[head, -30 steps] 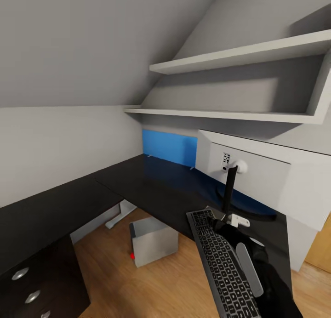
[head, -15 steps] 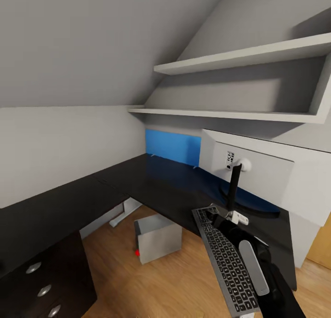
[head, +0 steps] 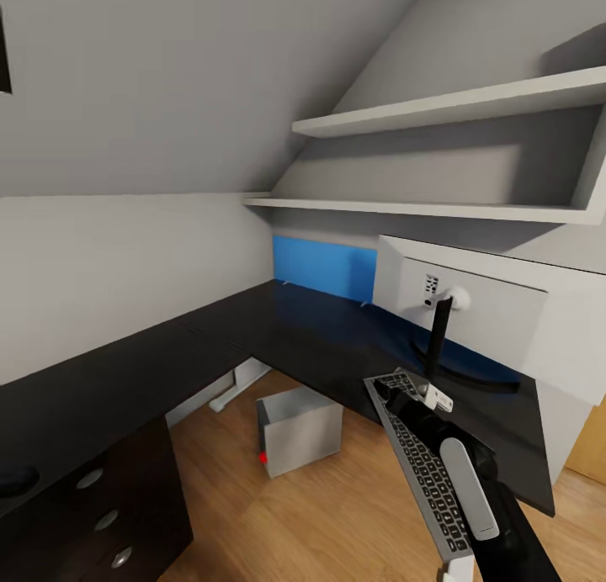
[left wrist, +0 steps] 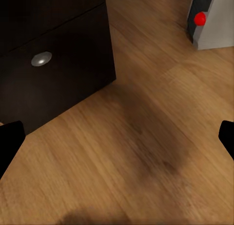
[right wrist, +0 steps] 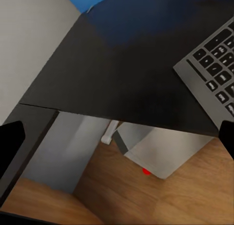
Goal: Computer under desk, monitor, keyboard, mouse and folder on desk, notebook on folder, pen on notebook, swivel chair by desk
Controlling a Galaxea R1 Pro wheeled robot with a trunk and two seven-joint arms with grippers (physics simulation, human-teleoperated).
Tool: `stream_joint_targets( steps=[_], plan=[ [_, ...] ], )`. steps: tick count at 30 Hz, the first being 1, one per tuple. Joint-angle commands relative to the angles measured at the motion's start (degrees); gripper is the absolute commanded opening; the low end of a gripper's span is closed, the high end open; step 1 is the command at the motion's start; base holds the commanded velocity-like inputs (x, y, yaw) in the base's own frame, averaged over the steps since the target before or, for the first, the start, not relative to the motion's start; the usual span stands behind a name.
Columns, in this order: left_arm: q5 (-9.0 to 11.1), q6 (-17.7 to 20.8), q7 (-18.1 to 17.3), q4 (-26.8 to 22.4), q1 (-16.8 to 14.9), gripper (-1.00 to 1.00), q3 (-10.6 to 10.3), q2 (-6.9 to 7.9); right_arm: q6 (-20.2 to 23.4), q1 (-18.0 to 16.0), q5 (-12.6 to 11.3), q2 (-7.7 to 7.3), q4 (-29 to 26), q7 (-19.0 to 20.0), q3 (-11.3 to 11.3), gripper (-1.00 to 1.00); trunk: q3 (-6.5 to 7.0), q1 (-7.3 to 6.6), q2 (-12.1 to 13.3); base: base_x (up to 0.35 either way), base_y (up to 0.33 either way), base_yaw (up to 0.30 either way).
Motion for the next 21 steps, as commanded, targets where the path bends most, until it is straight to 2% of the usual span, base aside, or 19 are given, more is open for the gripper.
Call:
stream_joint_targets(
  steps=[1,11,17,21],
  plan=[
    [0.16,-0.08,0.42,0.01,-0.03,1.00,-0.50,-0.02,0.32,-0.04,-0.65,0.04,-0.08,-0.48,-0.07,1.00,-0.07,0.00,-0.04,-0.006,0.011,0.000],
    [0.16,-0.08,0.42,0.01,-0.03,1.00,-0.55,-0.07,0.28,-0.04,-0.87,0.04,0.09,-0.48,-0.07,1.00,-0.07,0.00,-0.04,-0.001,0.003,-0.010],
    [0.16,-0.14,0.42,0.01,-0.03,1.00,-0.55,-0.07,0.29,-0.04,-0.88,0.08,0.11,-0.47,-0.25,1.00,-0.07,0.00,-0.04,-0.025,0.012,-0.175],
    [0.16,-0.16,0.42,0.01,-0.03,1.00,-0.55,-0.07,0.38,-0.04,-1.05,0.19,0.12,-0.46,-1.47,1.00,-0.07,0.00,-0.04,-0.159,0.118,-0.245]
  ],
)
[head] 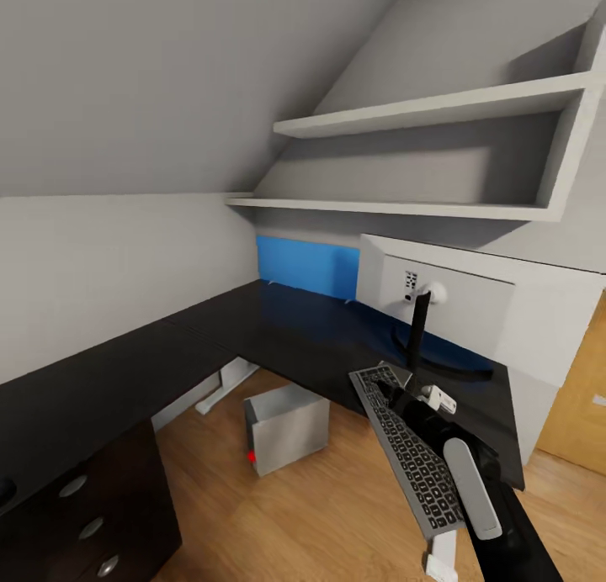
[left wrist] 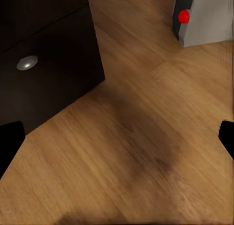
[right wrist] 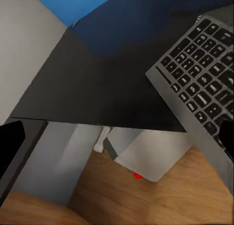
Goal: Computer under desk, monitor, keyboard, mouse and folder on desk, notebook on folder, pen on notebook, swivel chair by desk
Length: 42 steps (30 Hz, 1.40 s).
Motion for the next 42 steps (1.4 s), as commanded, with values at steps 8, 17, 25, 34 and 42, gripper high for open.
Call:
stream_joint_targets(
  steps=[8,17,25,34,42],
  plan=[
    [0.17,-0.07,0.38,-0.02,-0.02,1.00,-0.50,0.00,0.52,-0.06,-3.28,0.09,-0.08,-0.51,-1.28,1.00,-0.07,-0.02,-0.05,-0.232,0.180,-0.263],
    [0.17,-0.03,0.39,-0.02,-0.02,1.00,-0.50,0.00,0.75,-0.06,-4.48,0.12,-0.08,-0.63,-2.61,1.00,-0.08,-0.02,-0.05,-0.267,0.094,-0.268],
    [0.17,0.01,0.45,-0.02,-0.02,1.00,-0.50,0.00,0.78,0.00,-4.66,0.14,0.15,-0.59,-3.22,1.00,-0.17,-0.02,-0.05,-0.328,0.003,-0.071],
    [0.25,-3.10,0.98,-0.02,-0.02,1.00,-0.46,-0.61,0.79,0.02,-4.87,0.14,4.02,-0.37,-7.37,1.00,-0.35,0.20,-0.45,-0.104,0.000,-0.002],
    [0.34,-2.89,1.18,-0.02,-0.02,1.00,-0.11,-0.62,0.37,-0.02,-7.99,-0.02,9.34,-0.26,-10.58,1.00,-1.78,1.96,-3.66,0.000,0.000,0.000]
  ],
)
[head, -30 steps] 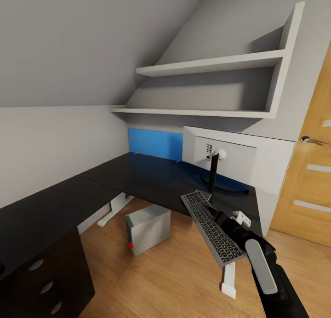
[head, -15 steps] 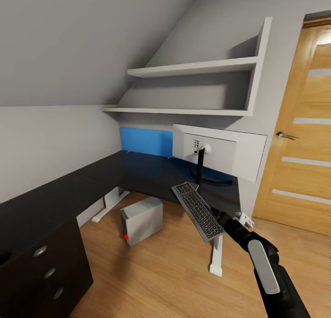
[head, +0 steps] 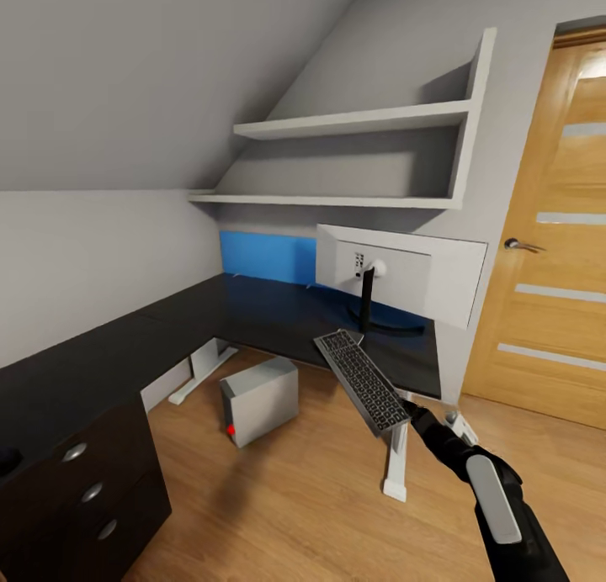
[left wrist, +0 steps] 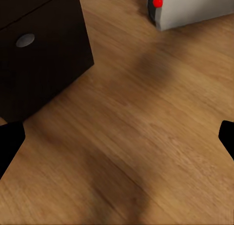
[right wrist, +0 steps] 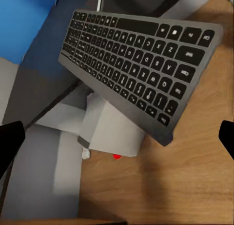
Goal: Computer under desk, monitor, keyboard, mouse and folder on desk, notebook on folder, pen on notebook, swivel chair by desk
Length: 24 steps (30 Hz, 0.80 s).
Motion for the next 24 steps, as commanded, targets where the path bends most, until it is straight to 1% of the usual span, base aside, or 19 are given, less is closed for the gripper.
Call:
stream_joint_targets(
  steps=[1,5,6,11,12,14,16,17,18,21,22,24],
  plan=[
    [0.18,-0.03,0.41,0.01,-0.03,1.00,-0.47,0.02,0.24,-0.06,-0.94,-0.03,1.03,-0.49,-0.76,1.00,-0.25,0.23,-0.46,0.000,0.000,0.000],
    [0.18,0.12,0.41,0.01,-0.03,1.00,-0.43,0.07,0.20,-0.09,-1.26,-0.43,3.12,-0.46,-2.41,1.00,-0.97,1.11,-2.06,0.000,0.000,0.000],
    [0.18,0.20,0.40,0.01,-0.03,1.00,-0.44,0.08,0.19,-0.12,-1.36,-0.62,4.19,-0.44,-3.15,1.00,-1.15,1.32,-2.46,0.000,0.000,0.000],
    [0.18,0.32,0.39,0.01,-0.03,1.00,-0.43,0.08,0.13,-0.32,-1.50,-1.00,7.15,-0.38,-4.24,1.00,-2.05,2.42,-4.47,0.000,0.000,0.000],
    [0.18,0.34,0.40,0.01,-0.03,1.00,-0.43,0.11,0.12,-0.38,-1.60,-1.47,7.90,-0.34,-4.50,1.00,-2.23,2.64,-4.87,0.000,0.000,0.000],
    [0.18,0.35,0.41,0.01,-0.03,1.00,-0.40,0.13,0.12,-0.40,-1.87,-1.94,8.24,-0.24,-4.73,1.00,-2.58,3.08,-5.67,0.000,0.000,0.000],
    [0.20,0.40,0.38,0.01,-0.03,1.00,-0.38,0.16,0.10,-0.48,-3.43,-3.10,9.24,0.10,-5.33,1.00,-2.94,3.52,-6.47,0.000,0.000,0.000],
    [0.21,0.44,0.33,0.01,-0.03,1.00,-0.38,0.18,0.08,-0.52,-3.90,-3.40,9.78,0.16,-5.44,1.00,-3.12,3.74,-6.87,0.000,0.000,0.000],
    [0.23,0.56,0.24,0.01,-0.03,1.00,-0.39,0.24,0.00,-0.69,-4.63,-3.98,11.45,0.25,-5.60,1.00,-3.30,3.96,-7.27,0.000,0.000,0.000],
    [0.38,0.96,0.15,0.01,-0.03,1.00,-0.44,0.33,-0.36,-1.62,-5.33,-4.97,15.24,0.46,-5.73,1.00,-3.84,4.62,-8.48,0.000,0.000,0.000],
    [1.00,2.65,0.08,-0.20,-0.03,1.00,-0.53,0.39,-0.96,-3.84,-5.85,-6.42,19.45,1.58,-5.80,1.00,-4.02,4.84,-8.88,0.000,0.000,0.000],
    [1.55,5.31,0.07,-1.15,-0.03,1.00,-0.58,0.46,-1.17,-4.97,-5.99,-7.02,20.98,3.14,-5.79,1.00,-4.38,5.28,-9.68,0.000,0.000,0.000]
  ],
)
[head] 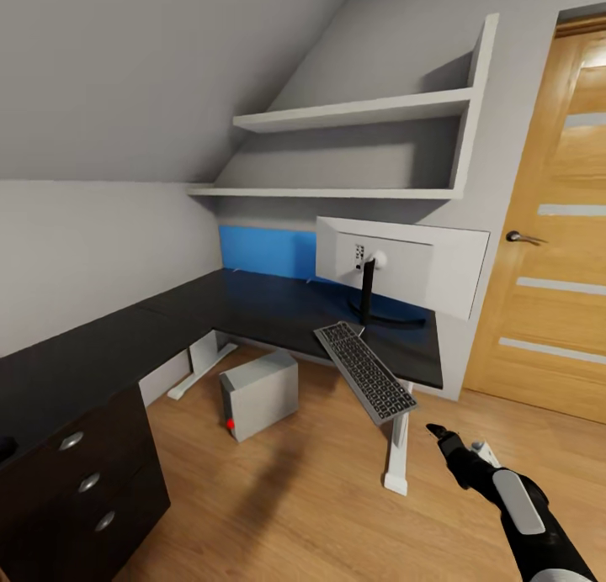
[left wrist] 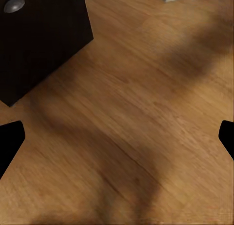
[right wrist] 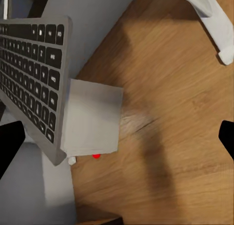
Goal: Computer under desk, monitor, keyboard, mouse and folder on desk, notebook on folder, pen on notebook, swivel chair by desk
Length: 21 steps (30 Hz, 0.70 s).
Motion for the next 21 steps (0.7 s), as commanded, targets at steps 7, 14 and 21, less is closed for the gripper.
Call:
stream_joint_targets(
  steps=[7,14,21],
  plan=[
    [0.74,30.41,0.52,-22.90,-0.03,1.00,-0.40,1.40,0.53,-1.17,-0.72,-0.63,1.49,3.19,0.11,1.00,-1.33,1.54,-2.86,0.000,0.000,0.000],
    [1.11,56.89,8.24,-55.80,-0.03,1.00,2.62,1.25,1.73,-1.22,-0.75,-0.74,1.50,5.47,0.04,1.00,-2.58,3.08,-5.66,0.000,0.000,0.000],
    [3.95,58.74,10.21,-58.48,0.11,1.00,3.05,1.10,2.87,-1.23,-0.69,-0.58,0.71,5.97,0.01,1.00,-3.84,4.62,-8.47,0.000,0.000,0.000]
  ],
)
